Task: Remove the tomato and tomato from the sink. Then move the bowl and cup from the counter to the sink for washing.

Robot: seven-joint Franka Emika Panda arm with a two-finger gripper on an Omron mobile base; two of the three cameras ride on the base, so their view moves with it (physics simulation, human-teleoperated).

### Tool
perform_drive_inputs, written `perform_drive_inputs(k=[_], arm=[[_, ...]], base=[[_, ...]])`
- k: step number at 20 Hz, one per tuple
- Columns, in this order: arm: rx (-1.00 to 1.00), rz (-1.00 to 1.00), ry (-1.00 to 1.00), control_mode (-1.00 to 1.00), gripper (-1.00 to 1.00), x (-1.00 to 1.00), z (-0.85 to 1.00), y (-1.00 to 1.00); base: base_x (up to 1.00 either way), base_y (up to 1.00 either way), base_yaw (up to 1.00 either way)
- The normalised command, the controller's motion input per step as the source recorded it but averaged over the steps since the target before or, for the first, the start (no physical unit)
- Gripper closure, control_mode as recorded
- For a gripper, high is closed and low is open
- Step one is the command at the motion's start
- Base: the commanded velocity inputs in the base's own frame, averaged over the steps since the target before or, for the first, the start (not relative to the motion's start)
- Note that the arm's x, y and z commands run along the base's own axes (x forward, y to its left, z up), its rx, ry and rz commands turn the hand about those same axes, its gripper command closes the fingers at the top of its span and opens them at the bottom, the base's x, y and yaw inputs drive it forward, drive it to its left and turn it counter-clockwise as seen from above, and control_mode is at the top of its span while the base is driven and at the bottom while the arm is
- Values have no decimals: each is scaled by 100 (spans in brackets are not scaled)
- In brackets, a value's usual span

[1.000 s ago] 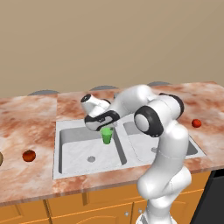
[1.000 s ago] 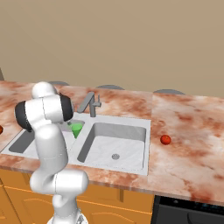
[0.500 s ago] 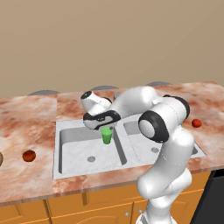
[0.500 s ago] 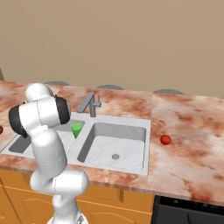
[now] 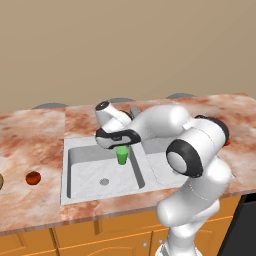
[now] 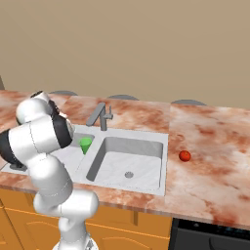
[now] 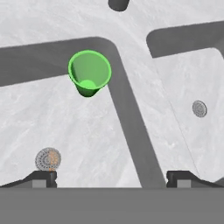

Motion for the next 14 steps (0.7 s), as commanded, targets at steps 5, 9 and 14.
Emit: perform_drive_inputs(k=[5, 9, 14], arm=[[14, 7, 0, -100, -100, -40, 16, 2], [18, 0, 0, -100, -100, -38, 17, 2], [15, 0, 0, -100, -100, -25, 24, 4]], base=[[0, 0, 0], [0, 0, 0], [0, 0, 0]])
